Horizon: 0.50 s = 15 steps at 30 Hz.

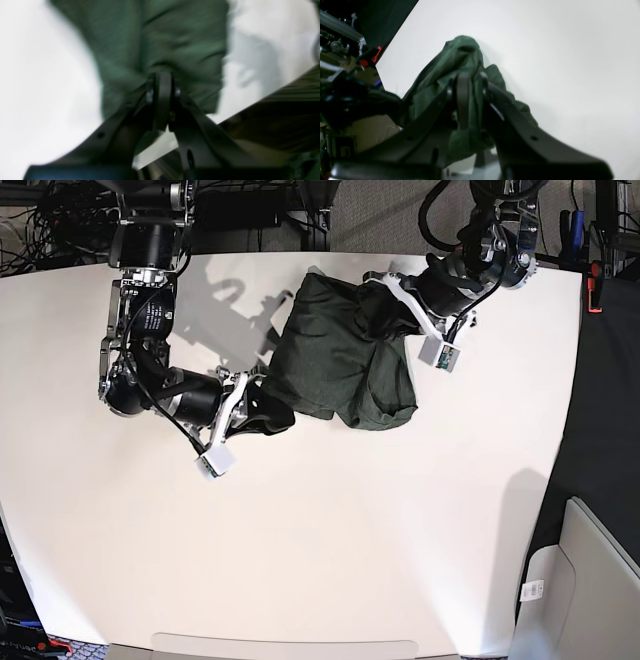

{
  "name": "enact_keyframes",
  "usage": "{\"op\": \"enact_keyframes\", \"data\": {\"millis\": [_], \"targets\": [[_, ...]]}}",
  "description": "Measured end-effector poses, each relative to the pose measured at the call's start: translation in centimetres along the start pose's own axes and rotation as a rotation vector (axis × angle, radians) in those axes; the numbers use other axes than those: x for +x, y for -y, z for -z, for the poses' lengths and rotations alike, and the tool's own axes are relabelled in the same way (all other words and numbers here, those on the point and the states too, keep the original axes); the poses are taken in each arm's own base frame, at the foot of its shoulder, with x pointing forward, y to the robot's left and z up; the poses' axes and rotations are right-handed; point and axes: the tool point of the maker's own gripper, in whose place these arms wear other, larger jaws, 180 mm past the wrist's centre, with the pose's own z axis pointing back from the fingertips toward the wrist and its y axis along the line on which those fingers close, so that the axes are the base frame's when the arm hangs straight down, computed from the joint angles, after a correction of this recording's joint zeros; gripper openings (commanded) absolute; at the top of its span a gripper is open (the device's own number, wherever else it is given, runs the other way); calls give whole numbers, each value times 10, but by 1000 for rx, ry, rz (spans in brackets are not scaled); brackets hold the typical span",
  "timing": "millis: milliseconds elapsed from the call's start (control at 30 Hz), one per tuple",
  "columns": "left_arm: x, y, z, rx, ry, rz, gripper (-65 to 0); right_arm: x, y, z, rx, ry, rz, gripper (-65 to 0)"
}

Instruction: Fold the T-shirt properly

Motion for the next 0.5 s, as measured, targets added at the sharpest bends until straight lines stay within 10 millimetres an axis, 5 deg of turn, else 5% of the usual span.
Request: {"op": "enact_keyframes", "data": {"millis": [200, 300, 500], "targets": [[-2, 48, 6, -197, -11, -72, -646, -4, -12, 30, 77, -23, 56, -601], [7, 58, 7, -241, 6, -71, -646, -10, -3, 37, 26, -88, 25, -601], [-6, 40, 21, -174, -55, -29, -646, -19, -10, 56, -11, -153, -53, -603]]}}
